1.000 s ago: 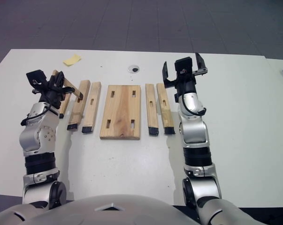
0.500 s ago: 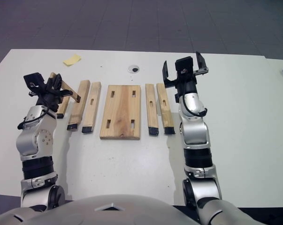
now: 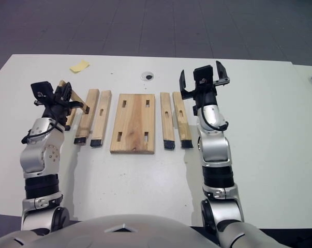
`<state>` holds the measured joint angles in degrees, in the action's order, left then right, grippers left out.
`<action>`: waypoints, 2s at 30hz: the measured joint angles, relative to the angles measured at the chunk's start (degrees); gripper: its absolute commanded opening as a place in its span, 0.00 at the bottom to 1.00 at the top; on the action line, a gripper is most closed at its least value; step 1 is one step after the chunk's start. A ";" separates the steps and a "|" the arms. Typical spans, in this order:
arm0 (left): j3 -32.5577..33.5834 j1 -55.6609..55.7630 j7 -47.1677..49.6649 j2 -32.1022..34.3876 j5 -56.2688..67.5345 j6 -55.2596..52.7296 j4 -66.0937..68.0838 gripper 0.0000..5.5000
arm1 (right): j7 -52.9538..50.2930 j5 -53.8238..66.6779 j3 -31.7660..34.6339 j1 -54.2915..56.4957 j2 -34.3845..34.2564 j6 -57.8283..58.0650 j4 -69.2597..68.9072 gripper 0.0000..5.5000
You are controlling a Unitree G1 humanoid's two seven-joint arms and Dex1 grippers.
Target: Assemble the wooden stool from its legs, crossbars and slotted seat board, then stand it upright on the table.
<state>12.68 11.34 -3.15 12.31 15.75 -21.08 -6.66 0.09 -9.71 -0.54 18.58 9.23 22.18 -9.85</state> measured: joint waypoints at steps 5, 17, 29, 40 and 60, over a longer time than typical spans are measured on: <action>-1.88 -0.47 0.24 0.55 -3.22 1.01 1.42 0.08 | 0.01 0.01 0.00 0.01 -0.07 0.42 -0.43 0.98; -2.80 -2.94 -0.08 -0.03 -4.57 8.03 3.20 0.08 | 0.29 0.05 -0.08 0.63 -0.10 2.48 -2.47 0.98; -4.14 -3.69 0.06 -0.27 -5.13 13.45 5.72 0.08 | 1.24 0.59 -0.10 4.17 -0.58 2.85 -2.93 0.98; -4.45 -4.84 0.59 -0.46 -6.67 9.02 15.38 0.30 | 1.36 1.04 0.22 6.04 -0.58 2.25 -1.06 0.98; -1.67 -4.03 2.16 0.28 -6.99 6.27 5.48 0.92 | 1.33 1.15 0.40 6.19 -0.53 1.48 -0.27 0.98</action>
<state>11.01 7.32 -1.00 12.59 8.76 -14.81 -1.18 1.42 -8.56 -0.14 24.76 8.69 23.66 -10.12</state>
